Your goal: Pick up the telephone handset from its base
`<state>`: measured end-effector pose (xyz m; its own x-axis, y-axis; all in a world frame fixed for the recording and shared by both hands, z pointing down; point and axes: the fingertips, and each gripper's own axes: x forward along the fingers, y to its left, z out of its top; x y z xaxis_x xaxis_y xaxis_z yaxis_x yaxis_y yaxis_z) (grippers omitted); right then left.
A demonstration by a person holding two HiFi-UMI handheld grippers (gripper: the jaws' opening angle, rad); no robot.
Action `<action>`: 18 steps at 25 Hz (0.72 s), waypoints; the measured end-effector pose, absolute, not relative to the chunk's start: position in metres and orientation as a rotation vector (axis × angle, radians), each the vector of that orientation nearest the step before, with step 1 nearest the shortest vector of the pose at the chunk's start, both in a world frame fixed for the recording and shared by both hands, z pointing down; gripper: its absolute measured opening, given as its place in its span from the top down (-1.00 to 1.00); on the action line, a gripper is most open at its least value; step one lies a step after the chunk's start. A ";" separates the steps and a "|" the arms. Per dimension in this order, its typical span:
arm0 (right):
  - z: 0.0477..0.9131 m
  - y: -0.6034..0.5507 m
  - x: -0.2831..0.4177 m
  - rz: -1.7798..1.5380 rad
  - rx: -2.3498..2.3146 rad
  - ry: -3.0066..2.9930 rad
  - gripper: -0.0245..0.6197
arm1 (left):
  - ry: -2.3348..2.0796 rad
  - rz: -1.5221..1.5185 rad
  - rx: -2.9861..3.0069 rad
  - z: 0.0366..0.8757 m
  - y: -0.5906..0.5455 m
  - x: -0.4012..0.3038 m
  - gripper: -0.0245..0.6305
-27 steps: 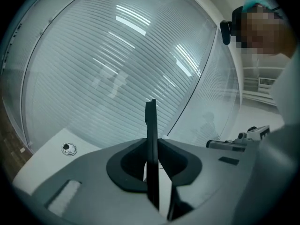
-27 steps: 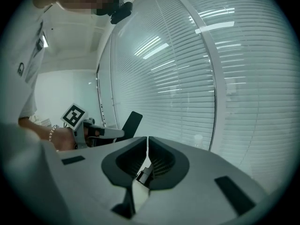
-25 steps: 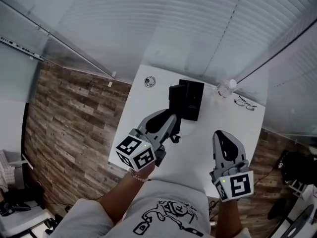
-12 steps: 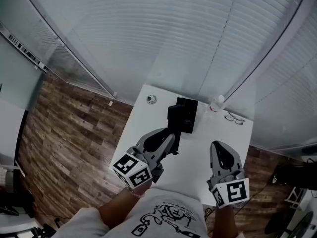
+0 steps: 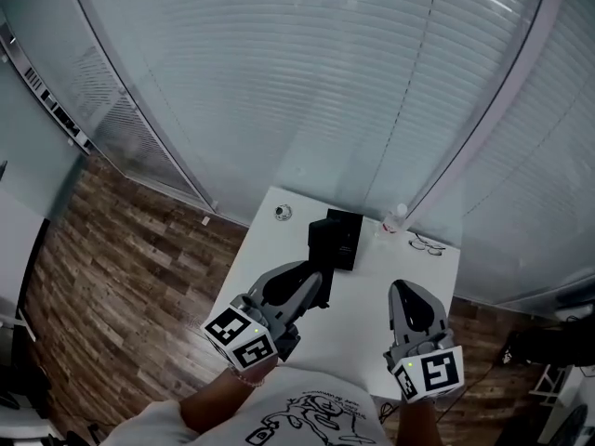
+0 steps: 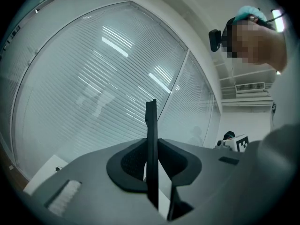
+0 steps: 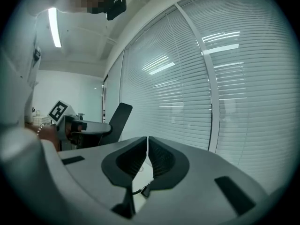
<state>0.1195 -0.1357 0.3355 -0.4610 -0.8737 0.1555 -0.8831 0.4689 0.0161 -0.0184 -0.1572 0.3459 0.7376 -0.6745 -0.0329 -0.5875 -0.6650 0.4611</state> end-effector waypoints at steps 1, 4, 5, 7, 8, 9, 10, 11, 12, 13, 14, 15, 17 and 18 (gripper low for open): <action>0.331 -0.134 0.119 0.091 1.546 -2.569 0.89 | -0.961 -0.287 2.521 0.341 -0.155 -0.018 0.73; 0.316 -0.129 0.119 0.066 1.545 -2.574 0.89 | -0.944 -0.306 2.543 0.324 -0.148 -0.017 0.73; 0.309 -0.127 0.119 0.058 1.544 -2.575 0.89 | -0.939 -0.313 2.549 0.317 -0.146 -0.016 0.73; 0.292 -0.124 0.119 0.048 1.541 -2.579 0.89 | -0.928 -0.324 2.558 0.300 -0.141 -0.016 0.73; 0.286 -0.121 0.118 0.046 1.541 -2.579 0.89 | -0.922 -0.329 2.562 0.293 -0.138 -0.016 0.73; 0.282 -0.118 0.118 0.044 1.541 -2.580 0.89 | -0.918 -0.334 2.567 0.288 -0.135 -0.016 0.73; 0.280 -0.115 0.118 0.043 1.541 -2.580 0.89 | -0.914 -0.339 2.573 0.286 -0.132 -0.017 0.73; 0.280 -0.112 0.117 0.042 1.542 -2.582 0.89 | -0.911 -0.346 2.581 0.285 -0.129 -0.017 0.73; 0.280 -0.110 0.117 0.039 1.542 -2.585 0.89 | -0.908 -0.353 2.588 0.285 -0.127 -0.018 0.73; 0.280 -0.108 0.117 0.036 1.541 -2.588 0.89 | -0.905 -0.361 2.594 0.285 -0.125 -0.018 0.73; 0.280 -0.106 0.116 0.033 1.541 -2.590 0.89 | -0.902 -0.367 2.598 0.284 -0.124 -0.019 0.73; 0.279 -0.104 0.115 0.031 1.540 -2.592 0.89 | -0.899 -0.371 2.601 0.283 -0.123 -0.019 0.73; 0.276 -0.100 0.114 0.026 1.539 -2.595 0.89 | -0.895 -0.376 2.606 0.280 -0.120 -0.022 0.73; 0.276 -0.098 0.114 0.025 1.540 -2.597 0.89 | -0.893 -0.376 2.609 0.280 -0.119 -0.022 0.73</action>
<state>0.1138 -0.0984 0.2757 -0.4744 -0.8730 0.1132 -0.8750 0.4817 0.0481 -0.0223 -0.1188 0.2801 0.7653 -0.6299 -0.1326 -0.5352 -0.7370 0.4128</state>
